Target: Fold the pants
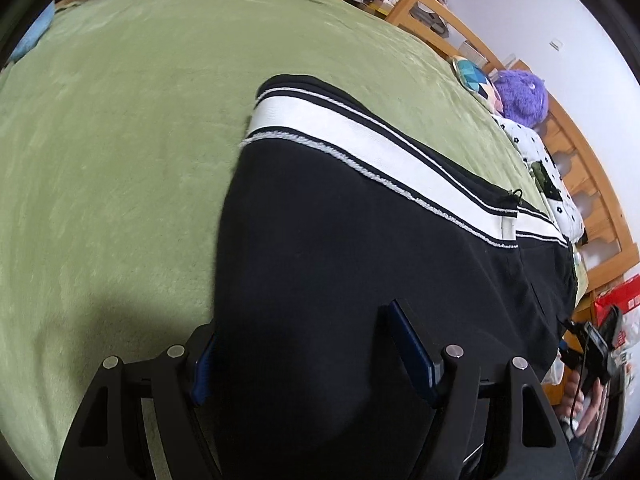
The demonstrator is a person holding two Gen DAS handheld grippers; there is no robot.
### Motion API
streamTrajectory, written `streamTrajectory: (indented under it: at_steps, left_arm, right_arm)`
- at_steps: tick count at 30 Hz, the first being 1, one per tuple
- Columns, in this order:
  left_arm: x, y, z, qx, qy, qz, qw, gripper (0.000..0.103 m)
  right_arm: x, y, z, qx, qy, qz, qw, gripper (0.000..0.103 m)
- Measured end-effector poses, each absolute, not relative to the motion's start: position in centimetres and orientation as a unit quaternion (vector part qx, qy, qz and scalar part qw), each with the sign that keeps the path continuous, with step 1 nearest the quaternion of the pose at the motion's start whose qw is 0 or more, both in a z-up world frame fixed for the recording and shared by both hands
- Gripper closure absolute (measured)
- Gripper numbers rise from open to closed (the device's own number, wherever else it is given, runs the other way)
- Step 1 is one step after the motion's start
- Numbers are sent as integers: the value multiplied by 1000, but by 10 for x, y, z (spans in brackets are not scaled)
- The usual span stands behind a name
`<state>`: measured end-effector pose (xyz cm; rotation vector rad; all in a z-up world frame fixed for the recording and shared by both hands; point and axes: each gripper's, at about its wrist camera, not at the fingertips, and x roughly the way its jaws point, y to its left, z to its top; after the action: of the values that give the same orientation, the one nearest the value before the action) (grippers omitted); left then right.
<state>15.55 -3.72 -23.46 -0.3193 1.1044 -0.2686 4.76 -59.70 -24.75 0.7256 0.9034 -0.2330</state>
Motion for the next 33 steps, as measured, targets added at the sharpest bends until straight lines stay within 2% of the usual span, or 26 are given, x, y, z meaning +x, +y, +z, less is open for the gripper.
streamTrajectory:
  at_steps: [1,3,4,5,6,7,10,15,22,29,33]
  left_arm:
    - [156,-37,-235,-153,519,-121,832,35]
    - [158,-35,-237,-162,514,-102,836,50]
    - [159,-32,-236,-173,511,-97,837,54]
    - [160,-30,-237,-183,512,-99,834,67]
    - [161,-29,-237,-195,514,-105,829,75]
    - [162,-25,-237,-209,516,-111,823,77]
    - [164,-12,-237,-259,515,-128,807,84]
    - [154,7,-210,-267,468,-135,831,93]
    - [143,62,-187,-280,445,-128,841,93]
    - [105,166,-168,-279,422,-62,861,93]
    - [80,217,-174,-287,429,-19,856,93]
  right_arm:
    - [50,-599,-252,352,420,-109,830,30]
    - [56,-598,-251,349,396,-102,843,23]
    - [63,-596,-251,341,395,-97,848,23]
    - [69,-593,-251,334,394,-94,851,26]
    - [75,-588,-251,326,394,-96,854,43]
    - [79,-586,-252,322,395,-98,855,66]
    - [89,-582,-249,319,386,-107,859,85]
    - [89,-562,-211,300,365,-102,875,87]
    - [98,-493,-154,250,357,-58,898,88]
    - [91,-413,-157,253,381,19,889,88]
    - [79,-362,-175,239,418,79,873,87]
